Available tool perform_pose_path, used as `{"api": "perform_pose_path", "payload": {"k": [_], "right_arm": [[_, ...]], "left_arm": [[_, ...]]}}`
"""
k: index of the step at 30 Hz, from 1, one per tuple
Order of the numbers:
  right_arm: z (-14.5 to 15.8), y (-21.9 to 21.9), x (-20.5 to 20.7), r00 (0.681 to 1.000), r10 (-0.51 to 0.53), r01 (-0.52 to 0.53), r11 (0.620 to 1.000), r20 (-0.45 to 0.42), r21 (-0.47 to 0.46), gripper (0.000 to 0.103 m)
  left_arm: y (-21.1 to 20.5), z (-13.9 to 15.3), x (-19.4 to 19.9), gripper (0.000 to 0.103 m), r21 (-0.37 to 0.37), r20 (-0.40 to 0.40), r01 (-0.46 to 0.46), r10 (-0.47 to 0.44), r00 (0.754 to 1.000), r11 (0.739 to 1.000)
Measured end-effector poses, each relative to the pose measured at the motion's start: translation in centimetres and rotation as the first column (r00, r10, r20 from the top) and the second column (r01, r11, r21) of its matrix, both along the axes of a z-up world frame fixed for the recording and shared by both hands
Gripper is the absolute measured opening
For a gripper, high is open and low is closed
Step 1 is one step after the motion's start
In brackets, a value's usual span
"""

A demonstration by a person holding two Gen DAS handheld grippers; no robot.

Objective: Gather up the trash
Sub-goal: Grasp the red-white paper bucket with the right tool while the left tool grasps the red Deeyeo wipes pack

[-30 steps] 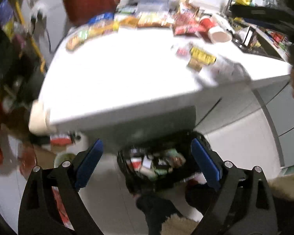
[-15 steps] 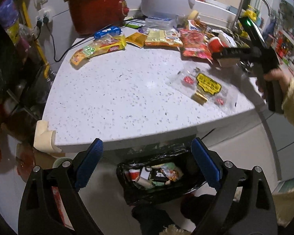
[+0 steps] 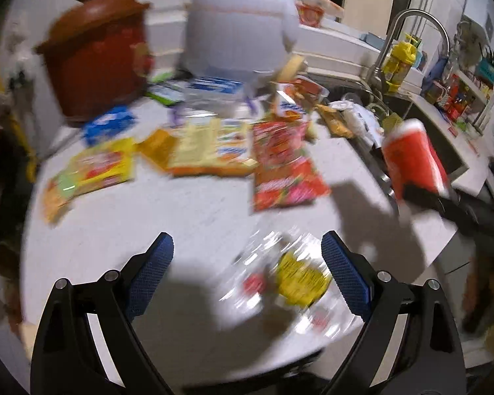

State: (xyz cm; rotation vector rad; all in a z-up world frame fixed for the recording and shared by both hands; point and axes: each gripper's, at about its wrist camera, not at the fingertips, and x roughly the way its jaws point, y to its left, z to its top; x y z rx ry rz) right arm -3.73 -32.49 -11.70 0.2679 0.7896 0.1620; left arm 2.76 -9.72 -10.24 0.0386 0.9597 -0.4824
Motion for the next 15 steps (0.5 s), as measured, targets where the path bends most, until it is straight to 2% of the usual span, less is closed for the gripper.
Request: {"api": "perform_pose_path", "payload": {"k": [4, 5, 8, 12, 15], "right_arm": [[1.0, -0.6, -1.8, 0.999, -0.025, 0.024, 0.999, 0.028, 0.027, 0.072], [1.1, -0.8, -2.2, 0.999, -0.028, 0.027, 0.999, 0.030, 0.035, 0.072], [0.7, -1.2, -3.0, 0.999, -0.035, 0.034, 0.999, 0.020, 0.042, 0.072], [-0.3, -1.4, -3.5, 0.999, -0.042, 0.042, 0.998, -0.003, 0.053, 0.072], [-0.6, -1.3, -3.7, 0.999, -0.039, 0.039, 0.997, -0.009, 0.065, 0.072]], "left_arm": [[-3.5, -1.2, 3.4, 0.089, -0.028, -0.061, -0.014, 0.012, 0.998, 1.000], [-4.3, -1.6, 4.4, 0.089, -0.043, -0.097, -0.020, 0.016, 0.995, 0.999], [-5.8, -2.5, 5.7, 0.089, -0.051, -0.139, -0.035, 0.028, 0.990, 0.998], [-7.7, -3.9, 7.4, 0.089, -0.008, -0.155, -0.041, 0.040, 0.987, 0.999], [-8.0, -5.5, 8.9, 0.089, -0.008, -0.213, -0.081, 0.078, 0.974, 0.997]]}}
